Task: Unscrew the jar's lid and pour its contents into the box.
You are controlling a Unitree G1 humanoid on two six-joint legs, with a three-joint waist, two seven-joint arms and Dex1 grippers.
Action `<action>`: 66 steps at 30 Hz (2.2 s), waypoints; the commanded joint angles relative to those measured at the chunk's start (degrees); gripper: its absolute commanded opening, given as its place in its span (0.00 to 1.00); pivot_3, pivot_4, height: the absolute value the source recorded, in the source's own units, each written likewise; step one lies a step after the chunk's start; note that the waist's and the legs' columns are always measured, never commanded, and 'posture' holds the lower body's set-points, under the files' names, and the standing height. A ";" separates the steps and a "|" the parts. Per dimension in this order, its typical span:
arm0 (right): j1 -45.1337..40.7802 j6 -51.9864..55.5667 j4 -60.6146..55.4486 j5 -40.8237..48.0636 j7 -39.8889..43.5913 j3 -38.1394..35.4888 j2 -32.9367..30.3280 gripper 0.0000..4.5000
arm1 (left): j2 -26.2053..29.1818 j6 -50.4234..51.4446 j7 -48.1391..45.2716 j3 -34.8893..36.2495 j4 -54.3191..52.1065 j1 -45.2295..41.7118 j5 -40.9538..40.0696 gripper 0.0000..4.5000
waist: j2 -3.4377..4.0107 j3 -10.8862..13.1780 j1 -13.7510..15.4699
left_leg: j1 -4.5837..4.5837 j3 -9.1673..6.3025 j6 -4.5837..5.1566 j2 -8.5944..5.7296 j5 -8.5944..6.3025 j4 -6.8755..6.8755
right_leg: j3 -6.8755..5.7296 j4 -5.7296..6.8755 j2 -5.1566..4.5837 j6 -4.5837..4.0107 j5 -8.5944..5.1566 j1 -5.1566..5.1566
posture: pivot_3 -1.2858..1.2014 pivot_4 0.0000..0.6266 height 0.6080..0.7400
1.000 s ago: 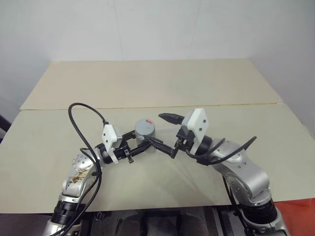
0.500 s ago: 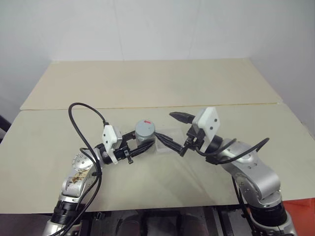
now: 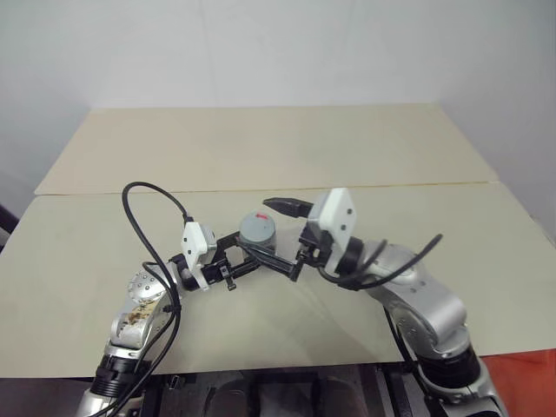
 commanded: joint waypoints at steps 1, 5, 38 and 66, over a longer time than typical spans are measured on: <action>-1.96 -3.23 0.78 -1.96 -0.11 -0.46 0.82 0.99 | 0.06 -0.34 0.24 0.11 -2.71 -0.19 -0.35 0.43 | 0.00 0.00 0.05 | -0.01 0.01 0.00 0.00 0.00 0.00 | 0.00 -0.02 0.00 0.00 0.00 0.00 | 0.52 0.24 1.00; -2.12 -3.91 1.91 -2.94 0.61 -0.31 0.88 0.99 | 0.10 -0.37 0.40 0.11 -3.03 0.05 -0.45 0.43 | 0.00 0.00 -0.17 | -0.01 0.01 -0.01 0.01 0.00 0.00 | -0.02 -0.01 0.01 0.00 0.00 -0.01 | 0.52 0.24 1.00; 6.41 -1.08 -5.81 3.90 2.48 -9.75 -5.65 0.99 | 0.30 -1.07 -0.55 0.83 -0.63 -0.82 -0.31 0.43 | 0.00 0.00 -0.25 | 0.01 0.01 0.00 0.02 0.00 0.00 | 0.01 -0.01 0.00 0.00 0.00 0.01 | 0.52 0.24 1.00; -4.45 -3.16 6.46 -1.48 6.04 -0.88 -0.78 0.99 | -0.51 -1.74 -0.29 -0.46 -1.93 -0.34 0.14 0.43 | 0.00 0.00 -0.31 | 0.00 0.02 0.00 0.02 0.00 0.00 | -0.01 0.01 0.01 0.00 0.00 -0.01 | 0.52 0.24 1.00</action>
